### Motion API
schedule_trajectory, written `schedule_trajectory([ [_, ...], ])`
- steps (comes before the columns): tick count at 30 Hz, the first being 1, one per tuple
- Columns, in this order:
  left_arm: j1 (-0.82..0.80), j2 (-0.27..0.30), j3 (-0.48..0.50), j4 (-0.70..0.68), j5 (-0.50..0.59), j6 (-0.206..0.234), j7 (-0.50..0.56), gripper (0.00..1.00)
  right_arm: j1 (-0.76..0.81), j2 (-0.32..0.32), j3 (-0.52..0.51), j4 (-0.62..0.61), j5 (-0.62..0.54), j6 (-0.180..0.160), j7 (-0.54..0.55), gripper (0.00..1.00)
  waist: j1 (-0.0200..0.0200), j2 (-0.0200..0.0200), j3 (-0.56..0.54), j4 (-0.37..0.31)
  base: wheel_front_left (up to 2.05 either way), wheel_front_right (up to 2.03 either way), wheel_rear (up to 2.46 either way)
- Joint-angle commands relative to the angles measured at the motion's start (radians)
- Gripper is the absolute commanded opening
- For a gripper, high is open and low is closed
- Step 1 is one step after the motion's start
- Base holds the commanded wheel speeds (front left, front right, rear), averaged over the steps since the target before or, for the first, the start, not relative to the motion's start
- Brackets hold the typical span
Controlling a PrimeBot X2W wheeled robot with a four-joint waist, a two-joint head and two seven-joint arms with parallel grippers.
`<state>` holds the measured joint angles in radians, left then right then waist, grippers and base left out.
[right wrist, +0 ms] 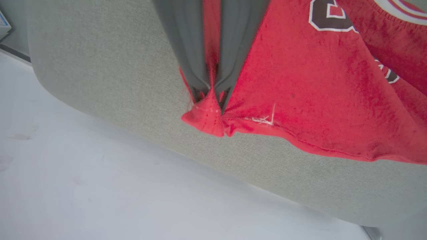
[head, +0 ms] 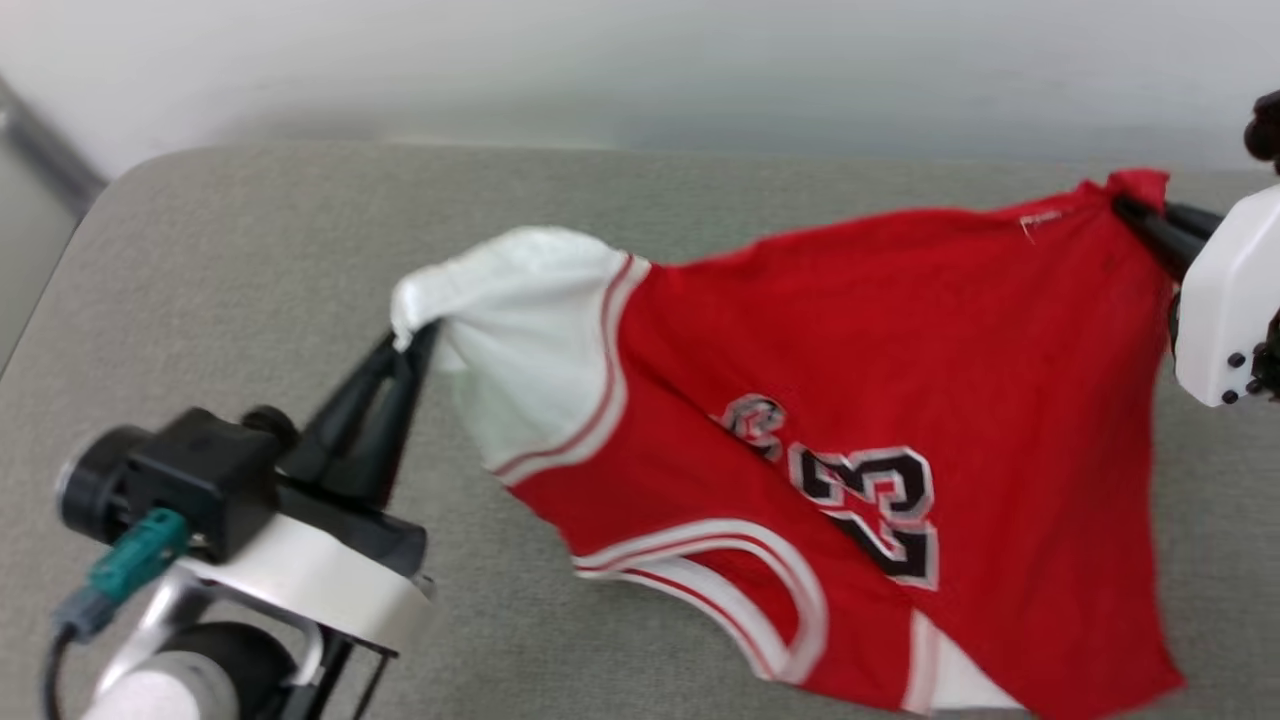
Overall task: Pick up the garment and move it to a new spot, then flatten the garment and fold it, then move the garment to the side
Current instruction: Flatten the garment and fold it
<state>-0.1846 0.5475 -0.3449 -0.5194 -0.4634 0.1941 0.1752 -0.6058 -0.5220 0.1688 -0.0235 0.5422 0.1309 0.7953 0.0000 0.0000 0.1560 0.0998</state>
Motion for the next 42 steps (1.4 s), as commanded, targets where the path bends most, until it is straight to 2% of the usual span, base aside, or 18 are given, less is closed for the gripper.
schedule_trajectory([
  [1,-0.018,0.009,0.02,-0.014,0.006,0.008,-0.006,0.0,0.014,0.01,-0.009,-0.029,-0.007,0.0,-0.01,0.0,0.0,0.0,-0.028,-0.04,0.0,0.0,0.0],
  [10,-0.098,0.06,0.126,-0.078,0.013,0.035,0.006,0.0,0.008,0.062,-0.072,-0.191,-0.008,0.0,-0.038,0.0,0.0,0.0,-0.052,-0.121,0.0,0.0,0.0],
  [17,-0.216,0.065,0.191,-0.115,0.0,0.042,-0.005,0.0,-0.015,0.079,-0.116,-0.265,-0.021,0.0,-0.085,0.0,0.0,0.0,-0.045,-0.168,0.0,0.0,0.0],
  [27,-0.46,0.095,0.267,-0.102,-0.029,0.025,0.01,0.0,-0.114,0.073,-0.145,-0.315,-0.027,0.0,-0.145,0.0,0.0,0.0,0.048,-0.2,0.0,0.0,0.0],
  [36,-0.765,0.111,0.254,0.018,-0.052,-0.031,0.028,0.0,-0.296,0.057,-0.144,-0.258,-0.071,0.0,-0.211,0.0,0.0,0.0,0.201,-0.206,0.0,0.0,0.0],
  [42,-1.034,0.115,0.196,0.165,-0.03,-0.107,0.028,0.0,-0.491,0.065,-0.104,-0.151,-0.11,0.0,-0.256,0.0,0.0,0.0,0.317,-0.21,0.0,0.0,0.0],
])
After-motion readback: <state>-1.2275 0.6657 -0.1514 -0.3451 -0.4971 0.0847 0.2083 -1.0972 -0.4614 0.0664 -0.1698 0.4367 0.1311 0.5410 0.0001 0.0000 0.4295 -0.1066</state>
